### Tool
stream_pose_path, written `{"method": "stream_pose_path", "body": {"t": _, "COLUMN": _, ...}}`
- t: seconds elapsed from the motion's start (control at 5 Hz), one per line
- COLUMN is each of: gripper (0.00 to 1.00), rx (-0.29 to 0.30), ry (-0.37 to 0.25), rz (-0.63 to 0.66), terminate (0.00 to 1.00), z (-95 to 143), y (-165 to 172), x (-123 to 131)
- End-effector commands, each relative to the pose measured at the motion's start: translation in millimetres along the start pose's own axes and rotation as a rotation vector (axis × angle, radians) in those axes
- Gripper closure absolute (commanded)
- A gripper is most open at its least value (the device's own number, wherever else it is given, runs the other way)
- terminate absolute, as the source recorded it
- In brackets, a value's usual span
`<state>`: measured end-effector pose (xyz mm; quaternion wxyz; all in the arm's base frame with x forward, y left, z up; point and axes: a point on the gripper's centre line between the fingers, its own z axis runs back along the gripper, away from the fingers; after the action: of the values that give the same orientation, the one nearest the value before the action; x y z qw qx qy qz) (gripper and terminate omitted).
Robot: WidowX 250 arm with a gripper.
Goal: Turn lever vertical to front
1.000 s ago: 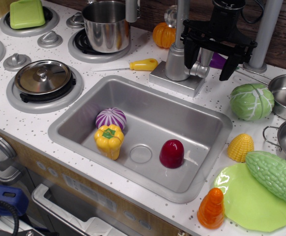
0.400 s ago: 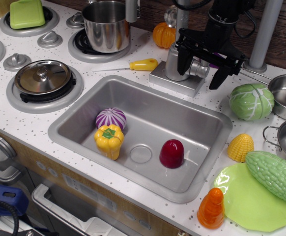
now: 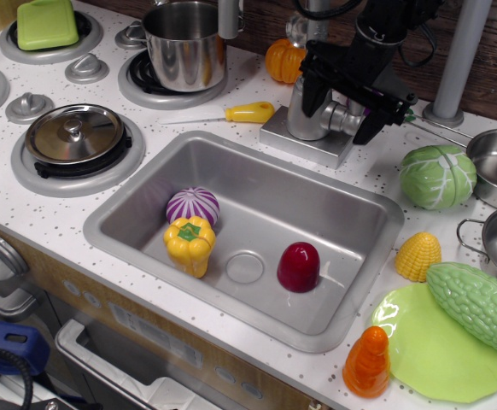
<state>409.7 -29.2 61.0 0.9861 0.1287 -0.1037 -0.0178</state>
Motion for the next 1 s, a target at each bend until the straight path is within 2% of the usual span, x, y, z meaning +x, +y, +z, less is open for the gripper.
{"method": "stream_pose_path", "body": {"t": 0.0, "gripper": 0.00, "rx": -0.008, "ry": -0.164, "rz": 0.022, "terminate": 0.00, "z": 35.7, "y": 9.3, "x": 32.2}}
{"method": "stream_pose_path", "body": {"t": 0.6, "gripper": 0.00, "rx": -0.003, "ry": -0.232, "rz": -0.007, "terminate": 0.00, "z": 36.9, "y": 13.6, "x": 49.7}}
{"method": "stream_pose_path", "body": {"t": 0.8, "gripper": 0.00, "rx": -0.023, "ry": -0.250, "rz": 0.000, "terminate": 0.00, "z": 34.1, "y": 12.8, "x": 55.8}}
